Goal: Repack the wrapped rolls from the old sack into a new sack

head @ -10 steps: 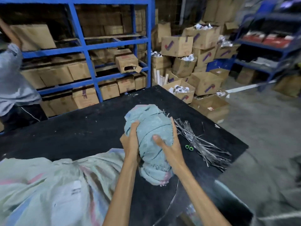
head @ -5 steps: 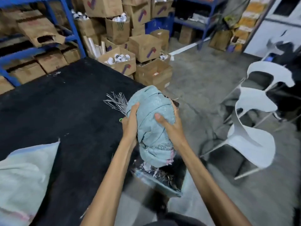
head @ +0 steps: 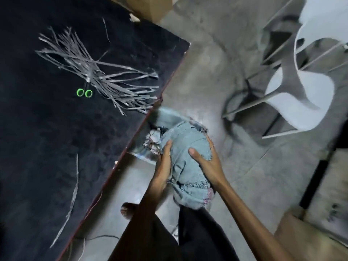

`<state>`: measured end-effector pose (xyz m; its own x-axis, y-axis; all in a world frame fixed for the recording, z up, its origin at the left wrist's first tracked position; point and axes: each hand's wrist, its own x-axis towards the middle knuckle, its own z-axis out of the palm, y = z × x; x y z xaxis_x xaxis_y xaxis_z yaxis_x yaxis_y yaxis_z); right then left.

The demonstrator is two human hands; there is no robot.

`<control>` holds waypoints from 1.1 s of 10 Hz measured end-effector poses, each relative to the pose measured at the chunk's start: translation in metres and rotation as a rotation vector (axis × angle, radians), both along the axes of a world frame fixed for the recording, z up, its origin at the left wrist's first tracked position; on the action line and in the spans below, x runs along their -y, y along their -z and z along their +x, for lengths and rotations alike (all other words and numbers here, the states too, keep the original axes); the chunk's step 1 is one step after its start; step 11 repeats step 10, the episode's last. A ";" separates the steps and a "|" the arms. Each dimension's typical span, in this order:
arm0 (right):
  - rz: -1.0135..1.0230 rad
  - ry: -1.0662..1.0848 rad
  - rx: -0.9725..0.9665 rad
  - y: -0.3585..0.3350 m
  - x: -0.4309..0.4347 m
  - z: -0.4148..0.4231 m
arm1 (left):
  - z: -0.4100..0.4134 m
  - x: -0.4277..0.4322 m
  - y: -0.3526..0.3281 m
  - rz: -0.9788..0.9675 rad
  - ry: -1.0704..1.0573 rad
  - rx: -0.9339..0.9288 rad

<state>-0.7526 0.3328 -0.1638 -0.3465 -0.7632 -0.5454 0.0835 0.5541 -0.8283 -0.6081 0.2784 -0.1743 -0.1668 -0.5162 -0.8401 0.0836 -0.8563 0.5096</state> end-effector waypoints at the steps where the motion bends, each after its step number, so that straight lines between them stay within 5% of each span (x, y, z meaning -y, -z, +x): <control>1: 0.088 0.000 0.033 0.069 0.006 -0.004 | 0.000 0.003 0.070 0.061 0.016 0.002; 3: 0.110 -0.120 0.058 0.197 0.060 -0.007 | 0.012 0.078 0.201 0.016 0.119 0.260; 4: 0.111 -0.249 0.061 0.259 0.089 -0.012 | 0.022 0.100 0.262 -0.213 0.083 0.411; 6: 0.186 -0.338 0.016 0.339 0.096 -0.009 | 0.040 0.104 0.334 -0.250 0.147 0.393; 9: 0.418 -0.552 -0.215 0.305 0.061 -0.009 | 0.061 0.074 0.301 -0.164 0.508 0.491; 11: 0.401 -0.615 -0.330 0.255 0.055 0.007 | 0.061 0.063 0.258 -0.205 0.548 0.474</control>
